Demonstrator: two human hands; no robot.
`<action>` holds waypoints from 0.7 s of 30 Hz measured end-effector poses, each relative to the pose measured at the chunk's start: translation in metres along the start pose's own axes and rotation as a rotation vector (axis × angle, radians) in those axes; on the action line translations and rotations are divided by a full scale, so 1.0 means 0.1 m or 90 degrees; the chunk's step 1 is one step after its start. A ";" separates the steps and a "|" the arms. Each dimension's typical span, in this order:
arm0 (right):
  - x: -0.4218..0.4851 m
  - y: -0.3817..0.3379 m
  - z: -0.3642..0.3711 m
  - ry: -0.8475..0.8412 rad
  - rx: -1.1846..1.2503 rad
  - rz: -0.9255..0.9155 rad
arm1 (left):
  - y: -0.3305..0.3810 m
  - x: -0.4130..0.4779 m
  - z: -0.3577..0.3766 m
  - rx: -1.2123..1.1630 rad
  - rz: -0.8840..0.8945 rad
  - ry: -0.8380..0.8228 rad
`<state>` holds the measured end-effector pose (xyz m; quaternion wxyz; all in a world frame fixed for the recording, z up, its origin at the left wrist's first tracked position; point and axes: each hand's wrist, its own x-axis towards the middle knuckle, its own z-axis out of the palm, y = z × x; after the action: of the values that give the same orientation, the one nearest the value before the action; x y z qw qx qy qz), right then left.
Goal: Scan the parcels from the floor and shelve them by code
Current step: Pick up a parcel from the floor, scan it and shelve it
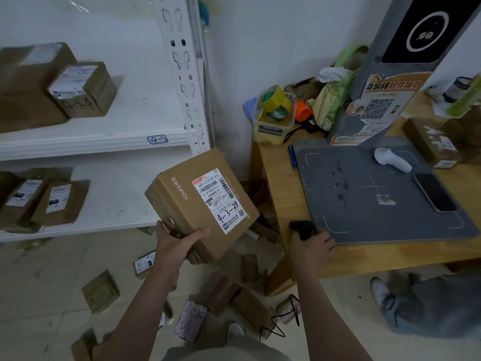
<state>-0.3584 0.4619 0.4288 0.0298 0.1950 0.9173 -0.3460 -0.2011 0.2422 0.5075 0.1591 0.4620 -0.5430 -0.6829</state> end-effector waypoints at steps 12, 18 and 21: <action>-0.97 -0.90 0.28 -0.428 0.359 -0.197 | 0.25 -0.04 -0.83 -0.008 -0.054 -0.017; -1.39 -1.18 0.54 -0.737 0.360 -0.151 | 0.17 -0.13 -1.40 -0.052 -0.073 0.040; -1.60 -1.26 0.70 -0.845 0.328 -0.137 | 0.08 -0.19 -1.67 -0.086 -0.087 0.071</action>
<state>-0.2641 0.2764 0.4842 0.4995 -0.1472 0.6092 -0.5981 -0.0599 0.1533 0.5262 0.1732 0.5235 -0.4534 -0.7003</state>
